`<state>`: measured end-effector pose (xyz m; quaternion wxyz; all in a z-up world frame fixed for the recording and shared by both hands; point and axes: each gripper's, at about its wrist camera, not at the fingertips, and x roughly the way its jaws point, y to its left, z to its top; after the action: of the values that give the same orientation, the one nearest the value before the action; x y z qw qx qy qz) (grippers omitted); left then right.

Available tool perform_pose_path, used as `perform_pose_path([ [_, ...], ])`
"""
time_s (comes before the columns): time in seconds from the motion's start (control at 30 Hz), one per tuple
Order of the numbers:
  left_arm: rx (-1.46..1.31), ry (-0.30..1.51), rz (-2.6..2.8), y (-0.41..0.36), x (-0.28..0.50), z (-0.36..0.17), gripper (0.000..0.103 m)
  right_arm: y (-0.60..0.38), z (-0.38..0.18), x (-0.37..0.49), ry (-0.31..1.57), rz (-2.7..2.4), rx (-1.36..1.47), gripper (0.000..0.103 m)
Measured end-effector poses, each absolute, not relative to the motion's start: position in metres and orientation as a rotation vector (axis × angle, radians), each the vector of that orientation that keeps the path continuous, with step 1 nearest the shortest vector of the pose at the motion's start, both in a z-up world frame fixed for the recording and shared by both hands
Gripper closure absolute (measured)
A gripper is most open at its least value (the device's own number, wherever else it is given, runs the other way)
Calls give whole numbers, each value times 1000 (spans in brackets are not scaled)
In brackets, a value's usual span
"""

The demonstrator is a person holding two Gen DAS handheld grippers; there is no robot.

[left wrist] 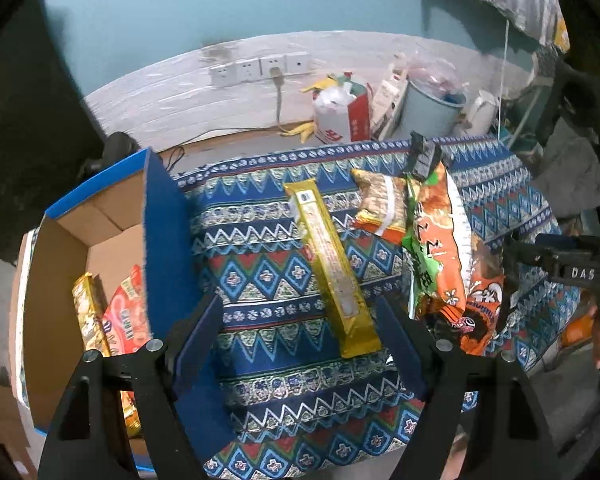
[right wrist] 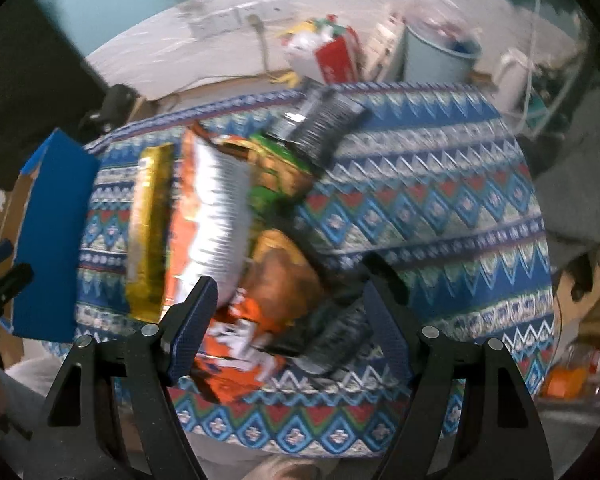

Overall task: Organize snacks
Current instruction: 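Move both tools back to the snack pile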

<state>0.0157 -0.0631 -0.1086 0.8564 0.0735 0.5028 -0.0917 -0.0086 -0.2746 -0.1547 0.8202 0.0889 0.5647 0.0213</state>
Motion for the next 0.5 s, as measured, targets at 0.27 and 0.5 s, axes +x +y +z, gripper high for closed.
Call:
perform_pose_path([
  [0.27, 182, 1111, -211, -83, 22, -128, 23, -309, -185, -16, 1274, -53, 302, 27],
  [0.5, 147, 1163, -221, -85, 34, -143, 23, -324, -218, -15, 1340, -109, 379, 24],
])
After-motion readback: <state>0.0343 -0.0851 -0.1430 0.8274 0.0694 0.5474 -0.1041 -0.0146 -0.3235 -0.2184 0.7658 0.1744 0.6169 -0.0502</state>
